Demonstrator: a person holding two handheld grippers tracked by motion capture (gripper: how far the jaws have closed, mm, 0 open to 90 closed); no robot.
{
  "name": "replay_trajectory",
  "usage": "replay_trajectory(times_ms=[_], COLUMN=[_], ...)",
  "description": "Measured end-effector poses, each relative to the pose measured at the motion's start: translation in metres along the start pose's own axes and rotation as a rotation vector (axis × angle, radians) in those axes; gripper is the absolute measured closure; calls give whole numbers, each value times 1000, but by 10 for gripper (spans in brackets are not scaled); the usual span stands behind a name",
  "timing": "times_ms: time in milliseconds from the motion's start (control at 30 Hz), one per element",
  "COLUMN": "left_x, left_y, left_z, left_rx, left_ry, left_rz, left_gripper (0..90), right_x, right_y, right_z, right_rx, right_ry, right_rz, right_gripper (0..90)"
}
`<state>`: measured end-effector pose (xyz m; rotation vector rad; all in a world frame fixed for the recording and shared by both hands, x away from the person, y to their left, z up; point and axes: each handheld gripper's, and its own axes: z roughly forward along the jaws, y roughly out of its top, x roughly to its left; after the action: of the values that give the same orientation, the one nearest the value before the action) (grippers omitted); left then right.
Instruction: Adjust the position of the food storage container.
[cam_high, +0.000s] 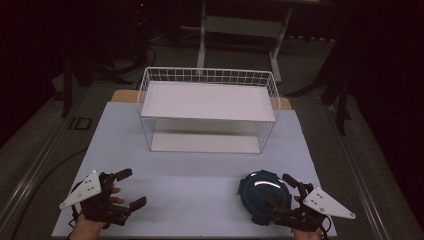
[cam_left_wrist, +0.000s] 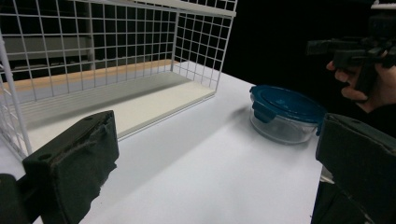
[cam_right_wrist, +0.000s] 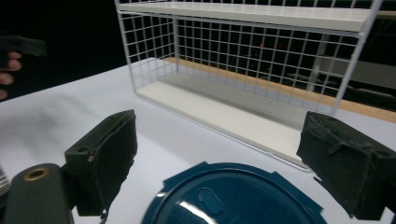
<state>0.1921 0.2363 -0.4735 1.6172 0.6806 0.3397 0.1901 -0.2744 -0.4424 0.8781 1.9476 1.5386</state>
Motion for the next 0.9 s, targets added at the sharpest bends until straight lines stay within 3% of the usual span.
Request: replay_trajectory(times_ms=[233,300,433,500,567,633,767,833,900], left_x=[-2,-2,-2,-2,-2,-2,-3,-3,-3], left_y=[1,2,2,2,1,1,1,1,1], left_z=[0,-1,1,1,2,2,3,3,3], left_rx=[-6,-9,-7,-4,1,4,5,5,6], left_ry=[-6,-7,-12,-17,-21,-23,-27,-26,-28], left_rz=[8,9,8,10,10,10,12,12,16], left_gripper=[0,0,0,0,0,0,0,0,0], right_x=[8,10,5,-2,-8,-13,-21,-27,-32], right_y=[10,21,33,37,39,40,40,36,33], right_z=[-1,-2,-2,-1,-1,-2,-6,-10,-12], right_rx=[11,2,4,20,23,34,26,52,66], right_ry=[27,65,77,95,84,42,37,9,11], right_rz=[-19,-24,-33,-11,8,15,14,16,37], right_gripper=[114,113,113,113,113,113,113,114,138])
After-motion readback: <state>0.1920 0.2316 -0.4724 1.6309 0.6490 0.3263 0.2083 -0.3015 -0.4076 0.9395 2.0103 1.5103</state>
